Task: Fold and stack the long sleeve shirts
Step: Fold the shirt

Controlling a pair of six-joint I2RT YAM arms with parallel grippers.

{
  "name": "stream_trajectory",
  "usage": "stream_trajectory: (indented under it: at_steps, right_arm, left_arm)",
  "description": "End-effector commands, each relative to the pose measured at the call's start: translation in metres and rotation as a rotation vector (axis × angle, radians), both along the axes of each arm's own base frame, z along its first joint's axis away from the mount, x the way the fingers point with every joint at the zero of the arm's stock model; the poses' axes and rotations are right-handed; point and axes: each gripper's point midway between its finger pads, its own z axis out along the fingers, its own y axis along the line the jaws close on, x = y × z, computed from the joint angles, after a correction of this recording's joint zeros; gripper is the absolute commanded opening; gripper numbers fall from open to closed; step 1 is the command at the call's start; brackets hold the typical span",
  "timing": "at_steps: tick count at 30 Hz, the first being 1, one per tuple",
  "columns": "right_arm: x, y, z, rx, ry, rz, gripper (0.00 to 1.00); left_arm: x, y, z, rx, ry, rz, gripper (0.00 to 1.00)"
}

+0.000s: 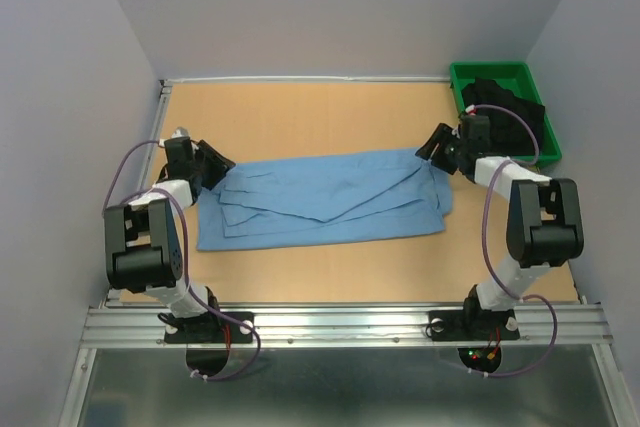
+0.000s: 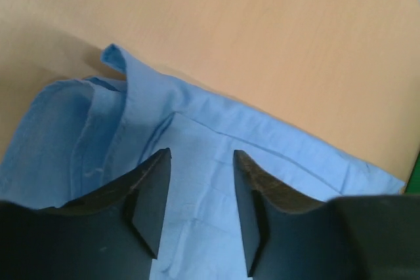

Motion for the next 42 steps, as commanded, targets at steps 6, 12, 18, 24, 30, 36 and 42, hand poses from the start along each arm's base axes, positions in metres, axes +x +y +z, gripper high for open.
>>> stream_trajectory:
  at_steps: [6,12,18,24,30,36,42]
  right_arm:
    - [-0.064,0.032,0.070,-0.159,0.026,-0.011,0.63]
    - [-0.126,0.038,0.036,-0.130,0.166,-0.106,0.59]
    - [-0.146,0.032,-0.003,-0.145,0.272,-0.147,0.59]
    - [-0.133,0.033,-0.025,-0.155,0.299,-0.179,0.58]
    - [-0.096,0.025,-0.048,-0.284,0.306,-0.159,0.56]
    - [0.000,0.023,-0.066,-0.378,0.270,-0.062,0.56]
    - [0.141,0.056,-0.005,-0.437,-0.026,0.107,0.56]
  left_arm:
    - [0.001,-0.014,0.082,0.210,-0.163,-0.112,0.78]
    - [0.002,-0.055,0.075,0.400,-0.131,-0.296,0.86]
    - [0.013,-0.079,0.055,0.442,-0.088,-0.397,0.82]
    - [-0.006,-0.080,-0.002,0.393,0.114,-0.404,0.78]
    - [-0.030,-0.077,-0.027,0.300,0.206,-0.362,0.73]
    - [-0.063,-0.088,-0.036,0.184,0.269,-0.382,0.72]
    - [-0.127,-0.138,-0.031,0.046,0.278,-0.486,0.72]
